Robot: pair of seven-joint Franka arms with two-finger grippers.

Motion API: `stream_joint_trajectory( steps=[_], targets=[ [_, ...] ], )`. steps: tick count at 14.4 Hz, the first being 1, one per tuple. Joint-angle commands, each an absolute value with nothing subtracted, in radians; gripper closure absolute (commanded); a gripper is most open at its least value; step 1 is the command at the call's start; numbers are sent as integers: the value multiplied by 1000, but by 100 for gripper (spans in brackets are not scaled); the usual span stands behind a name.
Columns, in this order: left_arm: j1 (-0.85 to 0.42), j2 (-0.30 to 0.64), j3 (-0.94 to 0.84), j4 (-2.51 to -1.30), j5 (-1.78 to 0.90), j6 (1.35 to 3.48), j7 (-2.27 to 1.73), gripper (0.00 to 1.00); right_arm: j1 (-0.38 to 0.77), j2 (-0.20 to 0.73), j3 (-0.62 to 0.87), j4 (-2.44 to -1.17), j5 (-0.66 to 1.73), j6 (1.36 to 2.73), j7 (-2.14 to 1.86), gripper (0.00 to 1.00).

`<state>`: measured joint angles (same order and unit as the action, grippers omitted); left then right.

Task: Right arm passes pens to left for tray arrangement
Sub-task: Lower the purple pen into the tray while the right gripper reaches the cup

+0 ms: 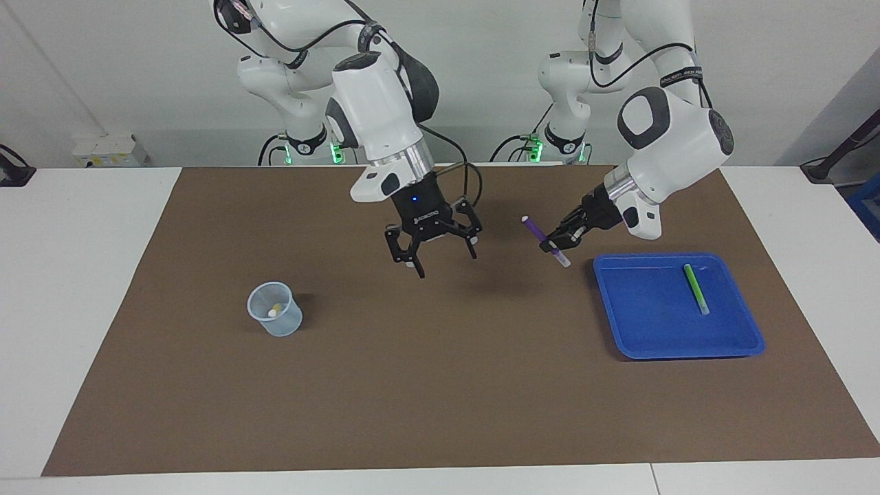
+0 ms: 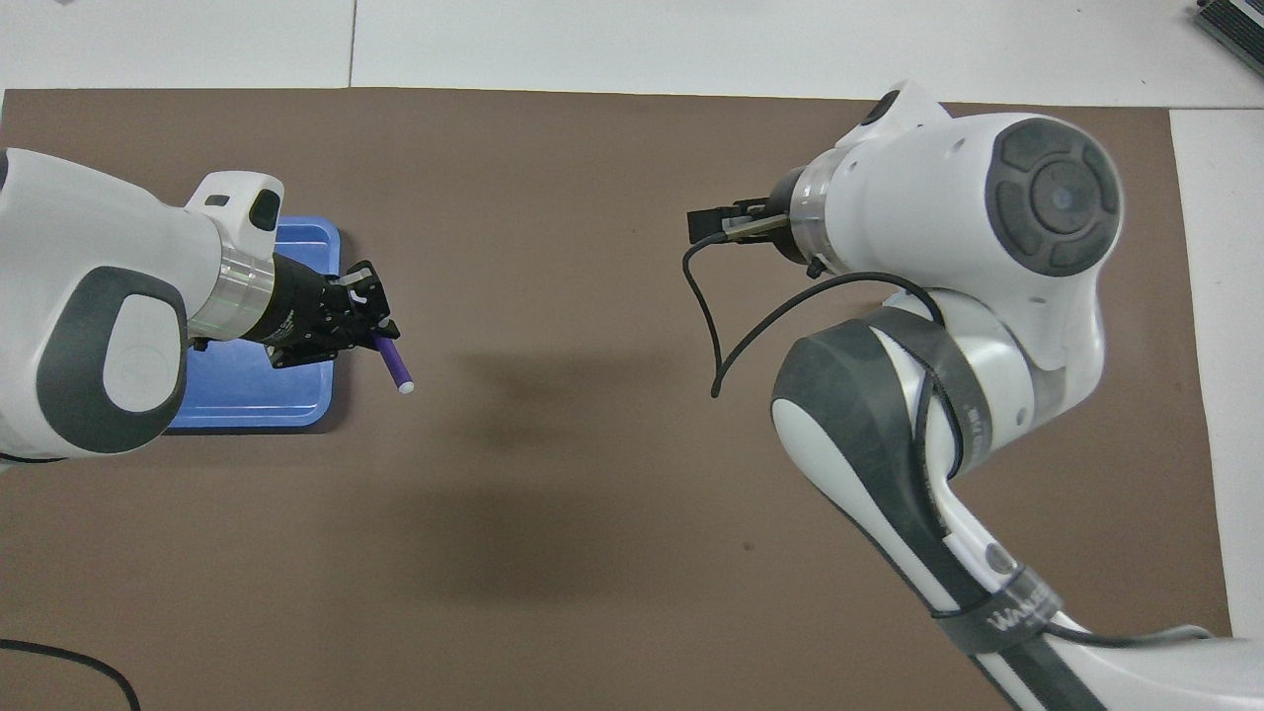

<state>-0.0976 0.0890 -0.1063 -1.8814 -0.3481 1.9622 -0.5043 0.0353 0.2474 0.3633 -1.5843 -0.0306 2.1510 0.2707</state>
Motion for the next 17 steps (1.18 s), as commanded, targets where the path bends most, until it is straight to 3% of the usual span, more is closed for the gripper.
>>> stream_joint_trajectory(
  steps=[1, 6, 13, 17],
  targets=[
    [-94, 61, -103, -1907, -282, 1959, -321, 100, -29, 204, 371, -1603, -43, 2050, 250, 0],
    [-92, 66, -101, -1910, -137, 2002, -116, 100, -164, 178, 373, -1690, -43, 2008, 54, 0],
    [-2, 64, -98, -1986, -37, 2161, 47, 100, -232, 215, 371, -1740, -43, 2014, -107, 24],
    [95, 156, -97, -1980, -34, 2241, 156, 100, -233, 248, 370, -1744, -127, 2058, -115, 33]
  ],
)
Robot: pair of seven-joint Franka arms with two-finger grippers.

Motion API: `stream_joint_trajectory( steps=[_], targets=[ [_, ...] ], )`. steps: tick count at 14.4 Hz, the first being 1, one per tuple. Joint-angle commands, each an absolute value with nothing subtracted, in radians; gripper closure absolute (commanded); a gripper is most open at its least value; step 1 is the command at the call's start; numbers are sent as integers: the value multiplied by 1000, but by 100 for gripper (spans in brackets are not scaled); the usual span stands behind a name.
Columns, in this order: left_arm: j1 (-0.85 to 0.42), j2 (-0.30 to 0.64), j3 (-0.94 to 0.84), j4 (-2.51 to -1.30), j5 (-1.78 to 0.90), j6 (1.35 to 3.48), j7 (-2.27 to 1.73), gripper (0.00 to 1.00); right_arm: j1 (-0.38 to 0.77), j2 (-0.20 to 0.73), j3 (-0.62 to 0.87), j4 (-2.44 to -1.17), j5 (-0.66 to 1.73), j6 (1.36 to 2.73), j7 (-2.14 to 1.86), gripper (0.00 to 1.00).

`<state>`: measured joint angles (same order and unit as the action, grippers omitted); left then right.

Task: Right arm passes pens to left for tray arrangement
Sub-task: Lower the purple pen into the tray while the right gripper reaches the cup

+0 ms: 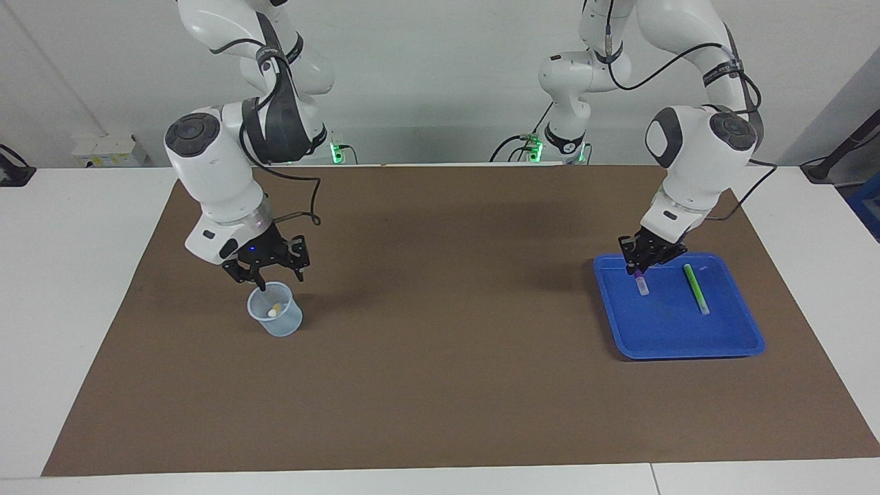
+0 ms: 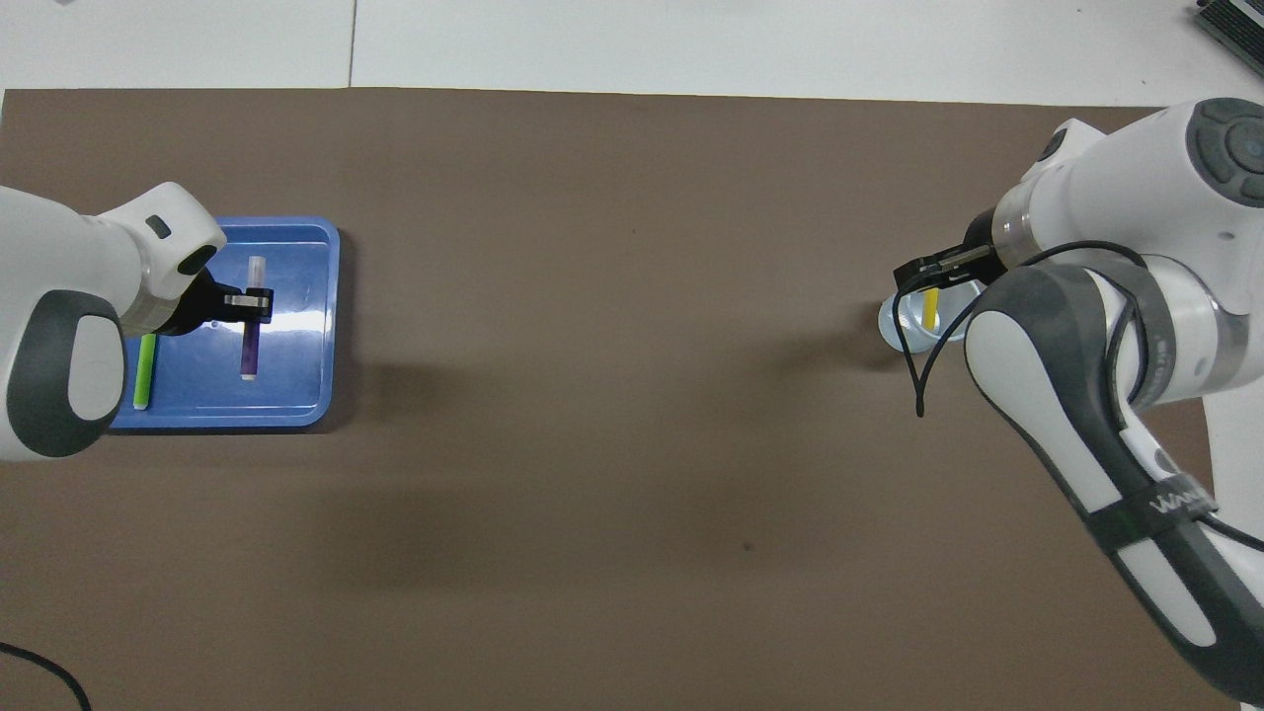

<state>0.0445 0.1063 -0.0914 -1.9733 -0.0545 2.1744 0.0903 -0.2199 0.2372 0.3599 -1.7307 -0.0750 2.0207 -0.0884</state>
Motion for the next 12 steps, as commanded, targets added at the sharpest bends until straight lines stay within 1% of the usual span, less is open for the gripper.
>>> stream_joint_trajectory(
  steps=[1, 4, 6, 7, 8, 9, 10, 12],
  targets=[
    [119, 188, -97, -1971, -26, 2249, 163, 100, -235, 261, 371, -1750, -152, 2072, -117, 33],
    [133, 204, -97, -1965, -6, 2249, 164, 100, -247, 285, 371, -1756, -163, 2117, -162, 33],
    [179, 265, -98, -1962, 40, 2311, 173, 100, -247, 293, 370, -1756, -164, 2131, -173, 33],
    [179, 268, -98, -1963, 40, 2307, 173, 100, -247, 298, 370, -1761, -166, 2141, -187, 34],
    [175, 270, -97, -1965, 40, 2313, 172, 100, -247, 301, 370, -1763, -176, 2152, -213, 40],
    [178, 281, -97, -1965, 40, 2328, 172, 100, -247, 308, 371, -1766, -190, 2158, -245, 43],
    [181, 296, -98, -1962, 40, 2335, 172, 100, -253, 310, 371, -1773, -192, 2177, -271, 43],
    [173, 296, -98, -1963, 40, 2335, 170, 100, -261, 310, 371, -1792, -192, 2198, -284, 43]
  ],
)
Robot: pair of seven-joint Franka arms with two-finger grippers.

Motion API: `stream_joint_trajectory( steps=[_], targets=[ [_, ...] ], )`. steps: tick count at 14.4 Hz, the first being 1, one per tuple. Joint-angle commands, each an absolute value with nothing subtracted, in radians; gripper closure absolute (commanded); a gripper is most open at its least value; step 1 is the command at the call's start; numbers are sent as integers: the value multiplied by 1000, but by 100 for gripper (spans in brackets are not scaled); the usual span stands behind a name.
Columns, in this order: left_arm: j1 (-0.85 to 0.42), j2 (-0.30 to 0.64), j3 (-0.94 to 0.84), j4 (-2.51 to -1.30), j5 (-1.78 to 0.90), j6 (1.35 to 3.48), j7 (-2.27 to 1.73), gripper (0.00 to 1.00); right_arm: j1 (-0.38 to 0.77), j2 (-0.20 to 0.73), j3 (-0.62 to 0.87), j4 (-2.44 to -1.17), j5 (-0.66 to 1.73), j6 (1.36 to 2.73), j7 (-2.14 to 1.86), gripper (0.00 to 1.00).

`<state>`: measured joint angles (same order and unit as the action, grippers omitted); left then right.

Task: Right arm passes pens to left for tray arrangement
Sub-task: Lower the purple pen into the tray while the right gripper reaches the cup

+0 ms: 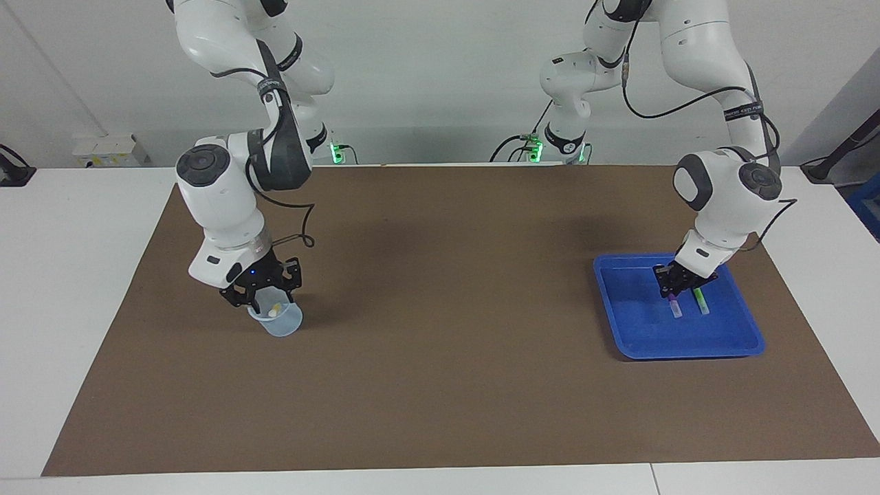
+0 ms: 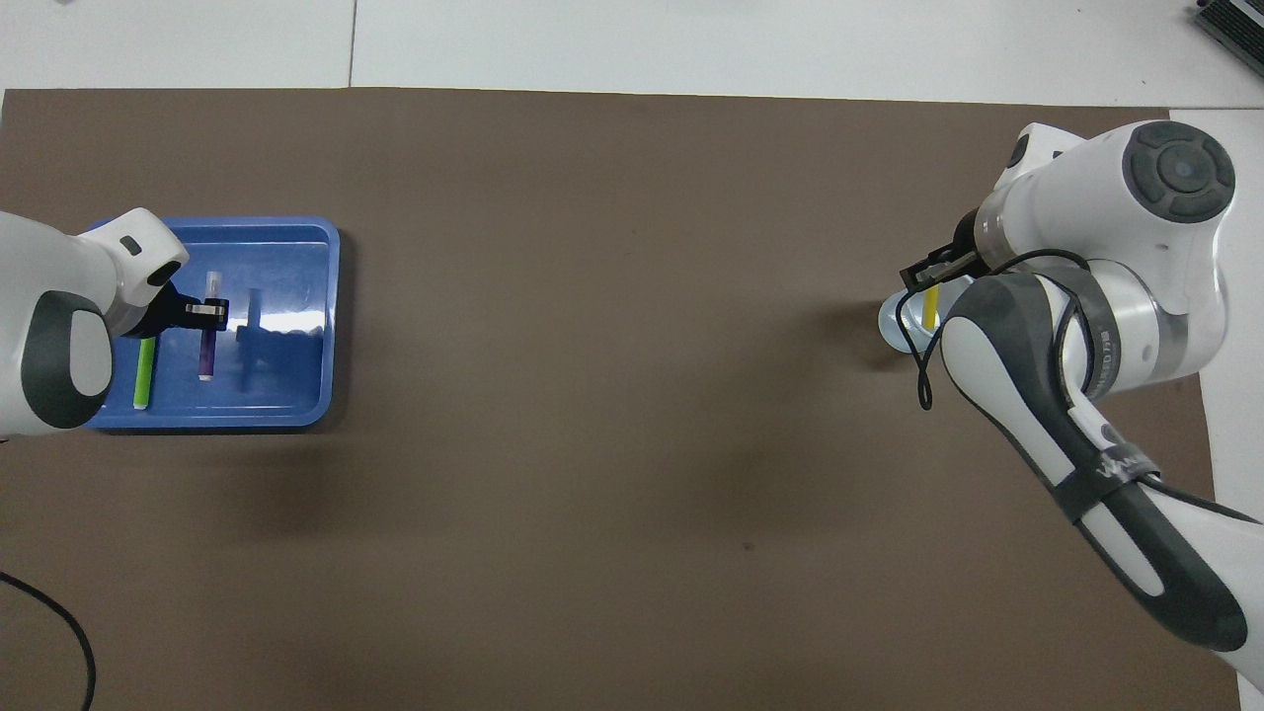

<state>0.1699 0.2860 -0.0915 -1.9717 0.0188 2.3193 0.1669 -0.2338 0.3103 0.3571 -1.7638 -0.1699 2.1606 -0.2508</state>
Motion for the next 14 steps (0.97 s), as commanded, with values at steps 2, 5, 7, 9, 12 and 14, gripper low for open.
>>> stream_joint_trajectory(
  steps=[2, 5, 7, 9, 12, 14],
  targets=[
    [172, 296, -97, -1971, 41, 2345, 170, 100, -270, 321, 371, -1796, -192, 2209, -284, 44],
    [181, 296, -97, -1980, 43, 2362, 173, 100, -272, 319, 371, -1805, -192, 2209, -284, 52],
    [176, 296, -97, -1993, 43, 2365, 172, 100, -272, 318, 371, -1809, -192, 2207, -284, 56],
    [176, 299, -97, -1994, 43, 2382, 172, 100, -272, 314, 371, -1818, -192, 2207, -284, 59],
    [184, 307, -97, -1994, 44, 2394, 173, 100, -272, 313, 373, -1822, -192, 2207, -284, 66],
    [190, 308, -95, -1994, 55, 2402, 173, 100, -273, 313, 371, -1822, -192, 2207, -284, 70]
  ],
)
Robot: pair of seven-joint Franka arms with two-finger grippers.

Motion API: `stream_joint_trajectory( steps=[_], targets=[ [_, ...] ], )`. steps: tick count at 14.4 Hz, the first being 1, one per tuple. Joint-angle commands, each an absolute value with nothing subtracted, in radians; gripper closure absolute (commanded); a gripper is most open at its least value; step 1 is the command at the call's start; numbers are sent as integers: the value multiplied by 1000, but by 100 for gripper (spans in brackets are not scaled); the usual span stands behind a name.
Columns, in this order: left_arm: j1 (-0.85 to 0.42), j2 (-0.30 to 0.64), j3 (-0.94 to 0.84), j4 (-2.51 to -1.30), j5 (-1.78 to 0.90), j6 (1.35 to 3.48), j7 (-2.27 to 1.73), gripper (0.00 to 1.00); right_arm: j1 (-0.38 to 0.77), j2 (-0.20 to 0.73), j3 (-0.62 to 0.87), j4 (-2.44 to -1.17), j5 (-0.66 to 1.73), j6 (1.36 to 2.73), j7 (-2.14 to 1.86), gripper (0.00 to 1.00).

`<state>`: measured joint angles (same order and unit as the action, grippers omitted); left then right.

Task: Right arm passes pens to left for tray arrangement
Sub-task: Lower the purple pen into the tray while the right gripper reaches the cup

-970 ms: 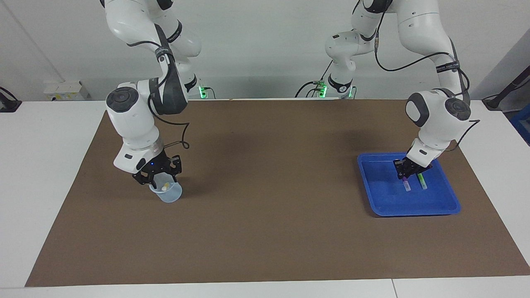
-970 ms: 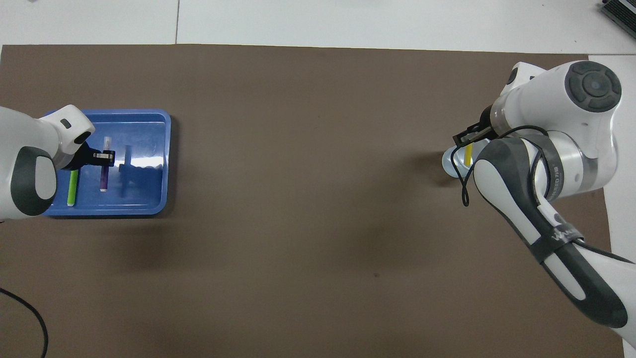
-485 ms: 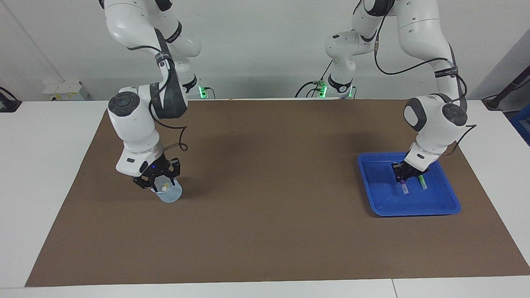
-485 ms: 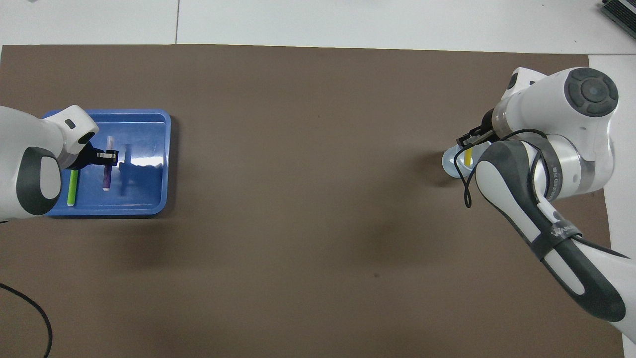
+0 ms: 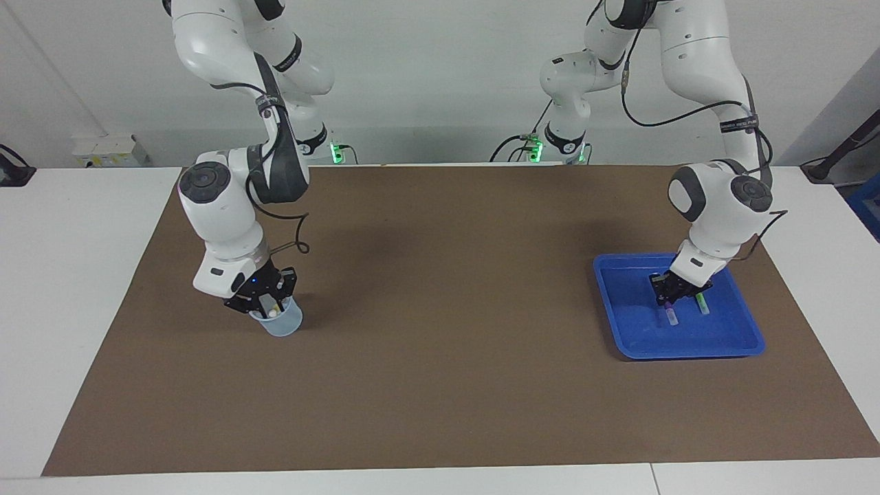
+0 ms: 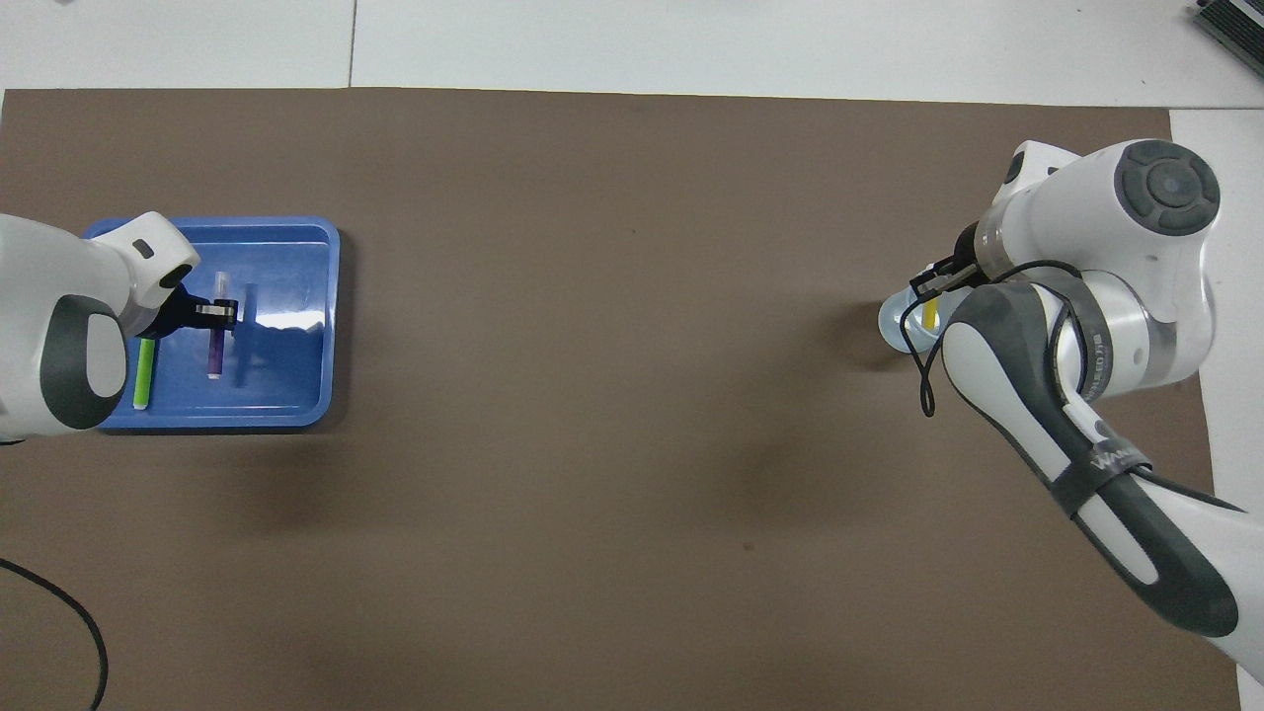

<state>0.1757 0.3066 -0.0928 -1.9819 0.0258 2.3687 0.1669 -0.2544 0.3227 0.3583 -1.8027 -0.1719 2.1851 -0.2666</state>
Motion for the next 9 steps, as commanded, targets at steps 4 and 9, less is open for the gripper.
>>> stream_joint_trajectory(
  steps=[4, 9],
  targets=[
    [192, 311, -95, -2016, 55, 2419, 173, 100, -273, 313, 371, -1822, -192, 2206, -282, 78],
    [193, 310, -95, -2042, 55, 2465, 175, 100, -275, 313, 373, -1821, -190, 2197, -281, 100]
  ],
)
